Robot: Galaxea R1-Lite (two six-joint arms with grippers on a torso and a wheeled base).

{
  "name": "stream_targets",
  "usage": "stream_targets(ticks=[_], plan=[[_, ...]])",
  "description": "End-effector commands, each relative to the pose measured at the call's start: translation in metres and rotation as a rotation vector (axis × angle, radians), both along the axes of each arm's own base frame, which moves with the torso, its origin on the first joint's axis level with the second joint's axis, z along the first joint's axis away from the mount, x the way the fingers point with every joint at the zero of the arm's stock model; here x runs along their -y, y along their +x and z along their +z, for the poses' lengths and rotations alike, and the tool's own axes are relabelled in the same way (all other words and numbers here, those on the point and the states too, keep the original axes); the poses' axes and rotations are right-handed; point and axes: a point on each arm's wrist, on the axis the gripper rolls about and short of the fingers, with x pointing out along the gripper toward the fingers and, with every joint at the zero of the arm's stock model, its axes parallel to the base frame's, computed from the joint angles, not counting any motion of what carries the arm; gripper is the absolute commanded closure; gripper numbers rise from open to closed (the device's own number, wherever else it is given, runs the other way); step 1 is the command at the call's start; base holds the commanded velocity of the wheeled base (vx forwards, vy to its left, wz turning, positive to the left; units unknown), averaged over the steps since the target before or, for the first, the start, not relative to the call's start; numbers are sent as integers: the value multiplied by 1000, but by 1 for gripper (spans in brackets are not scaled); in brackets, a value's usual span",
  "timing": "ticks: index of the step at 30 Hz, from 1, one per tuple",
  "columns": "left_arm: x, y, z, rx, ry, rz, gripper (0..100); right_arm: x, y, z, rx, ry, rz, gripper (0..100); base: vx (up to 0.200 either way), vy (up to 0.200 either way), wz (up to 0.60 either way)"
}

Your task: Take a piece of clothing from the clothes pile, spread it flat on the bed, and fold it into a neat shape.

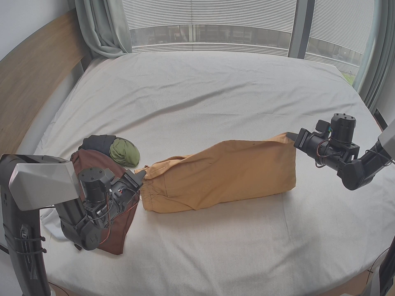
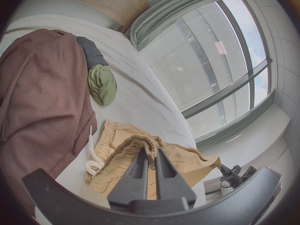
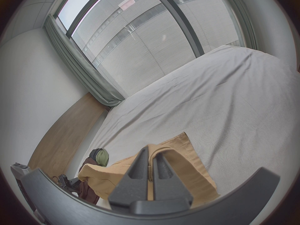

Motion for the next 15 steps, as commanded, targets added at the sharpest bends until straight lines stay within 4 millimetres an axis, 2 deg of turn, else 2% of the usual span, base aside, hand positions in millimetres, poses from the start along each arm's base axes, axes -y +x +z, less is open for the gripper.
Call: stream_targets(ticks=[1,7,15], plan=[[0,1,0,4,-3,2,100,-2,2,7,16,2,5,100,0,0,0],[0,5,-1,10,-5,3,100,-3,0,22,27,3,9,100,0,0,0],[1,10,-1,23,-9,11,100,-3,6,25,22,2,5,100,0,0,0]])
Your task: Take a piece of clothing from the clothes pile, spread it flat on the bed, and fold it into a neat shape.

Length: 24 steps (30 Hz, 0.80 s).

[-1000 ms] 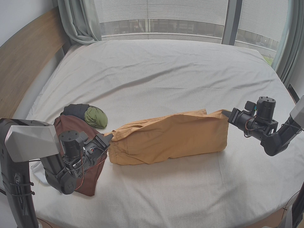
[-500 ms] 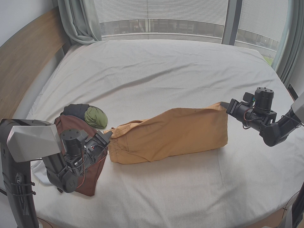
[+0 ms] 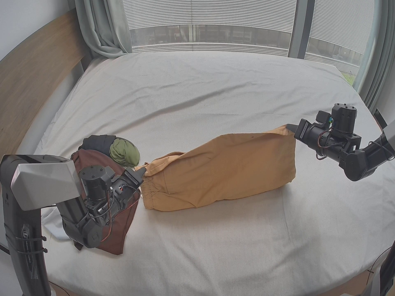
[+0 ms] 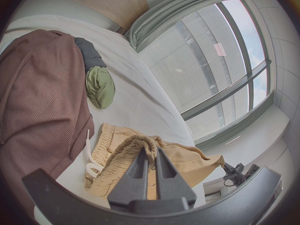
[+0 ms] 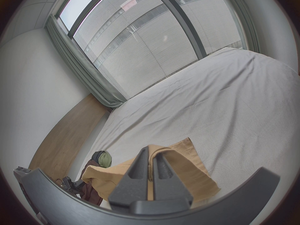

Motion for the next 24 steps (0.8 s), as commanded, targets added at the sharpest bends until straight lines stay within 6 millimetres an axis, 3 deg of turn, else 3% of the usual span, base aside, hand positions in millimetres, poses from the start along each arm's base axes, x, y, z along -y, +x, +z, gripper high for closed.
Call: stream_targets(ticks=[1,18,24], plan=[[1,5,-1,9,-2,4,100,0,4,1,7,3,0,100,0,0,0],[4,26,-15,23,-22,42,100,-7,41,-22,-24,1,0,100,0,0,0],[-3,28,-19,14,-16,72,100,-7,54,-33,-30,0,-4,100,0,0,0]])
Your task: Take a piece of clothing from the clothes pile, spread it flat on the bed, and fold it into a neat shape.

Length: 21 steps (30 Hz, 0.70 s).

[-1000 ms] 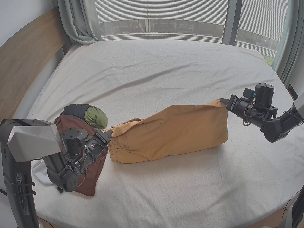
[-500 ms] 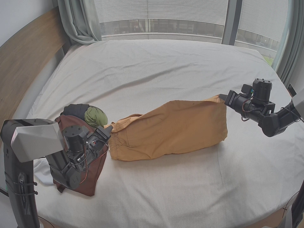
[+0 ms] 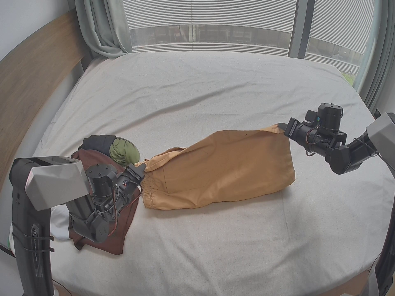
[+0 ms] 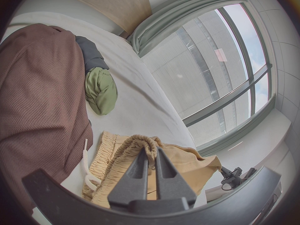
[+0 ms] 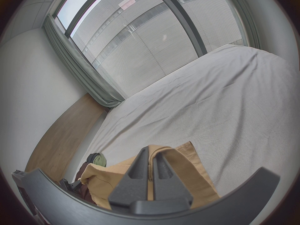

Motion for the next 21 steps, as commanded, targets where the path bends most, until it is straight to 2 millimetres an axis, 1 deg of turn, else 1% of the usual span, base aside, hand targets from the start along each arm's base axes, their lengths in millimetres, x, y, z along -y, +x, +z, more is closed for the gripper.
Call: stream_targets(ticks=[1,8,17,21], plan=[[-4,2,-6,-14,5,12,100,0,12,-16,-23,-5,-5,100,0,0,0],[-6,6,-15,-27,10,20,100,0,24,-29,-29,-5,-10,100,0,0,0],[-6,10,-19,-25,9,22,100,0,37,-39,-28,-6,-17,100,0,0,0],[-11,12,-20,-25,11,35,100,0,40,-45,-34,-7,-19,100,0,0,0]])
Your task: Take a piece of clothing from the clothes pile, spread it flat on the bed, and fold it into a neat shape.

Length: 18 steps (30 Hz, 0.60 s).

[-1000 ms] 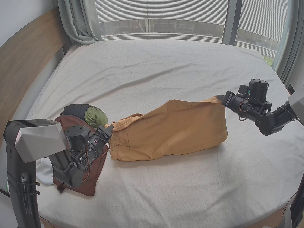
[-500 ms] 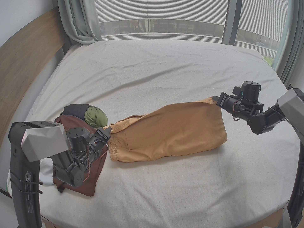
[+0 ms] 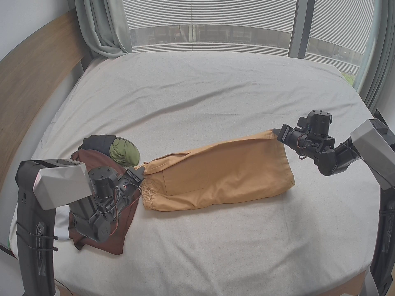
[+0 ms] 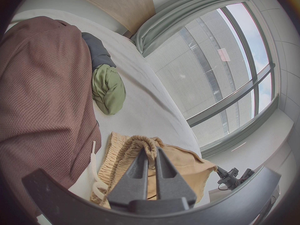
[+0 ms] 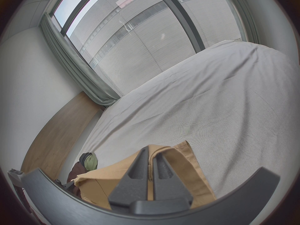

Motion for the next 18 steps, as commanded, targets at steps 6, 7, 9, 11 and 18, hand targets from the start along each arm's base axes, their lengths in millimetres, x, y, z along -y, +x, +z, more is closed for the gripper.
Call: stream_targets(ticks=[6,7,9,11,18], plan=[[-4,2,-4,-5,2,12,100,-2,9,-20,-20,-2,2,100,0,0,0],[-4,2,-4,-5,2,12,100,-3,9,-21,-20,-2,4,100,0,0,0],[-4,2,-4,-5,2,12,100,-4,10,-21,-18,-1,5,100,0,0,0],[-5,3,-4,-5,2,15,100,-4,10,-21,-18,-1,5,100,0,0,0],[-7,6,-4,2,0,21,100,-4,12,-20,-7,0,5,100,0,0,0]])
